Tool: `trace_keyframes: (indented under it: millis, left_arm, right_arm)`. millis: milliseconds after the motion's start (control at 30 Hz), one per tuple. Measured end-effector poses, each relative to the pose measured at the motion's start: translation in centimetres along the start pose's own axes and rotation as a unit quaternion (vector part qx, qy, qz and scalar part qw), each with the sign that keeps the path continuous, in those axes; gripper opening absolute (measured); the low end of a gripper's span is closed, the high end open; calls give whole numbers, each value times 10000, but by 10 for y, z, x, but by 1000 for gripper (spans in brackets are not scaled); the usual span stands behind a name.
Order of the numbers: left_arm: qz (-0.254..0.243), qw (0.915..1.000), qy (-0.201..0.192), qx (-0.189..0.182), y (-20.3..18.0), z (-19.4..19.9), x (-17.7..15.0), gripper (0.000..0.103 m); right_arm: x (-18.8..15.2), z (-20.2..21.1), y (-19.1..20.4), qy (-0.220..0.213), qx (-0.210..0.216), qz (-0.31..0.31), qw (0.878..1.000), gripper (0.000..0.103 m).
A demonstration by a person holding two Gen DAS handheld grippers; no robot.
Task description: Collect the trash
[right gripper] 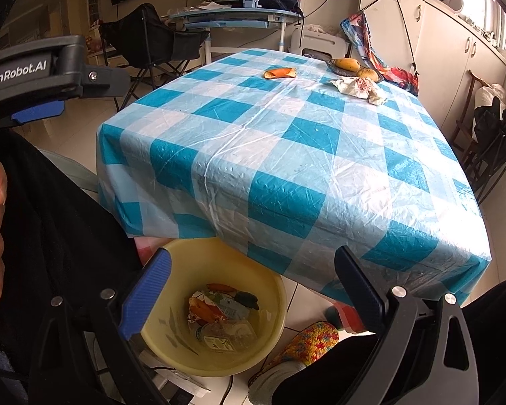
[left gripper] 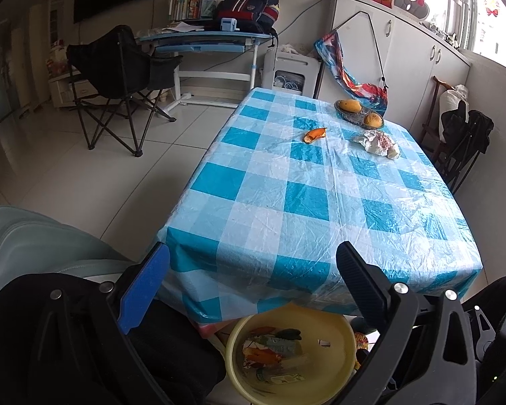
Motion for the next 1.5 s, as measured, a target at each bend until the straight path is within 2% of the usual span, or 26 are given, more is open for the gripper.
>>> trace_keyframes:
  millis: [1500]
  left_arm:
    - [-18,10000,63,1,-2,-5,-1,96]
  right_arm:
    - [-7,-9,8,171,-83,180,9997,93]
Point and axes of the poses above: each gripper's, at about its wrist camera, not at the fingertips, and z roughly against the way its jaws point, y to its left, x to its top, the point moved 9 cm from there along -z, roughly the way its jaws point, and after that the axes turned 6 degrees about -x, right-handed, at the moved point
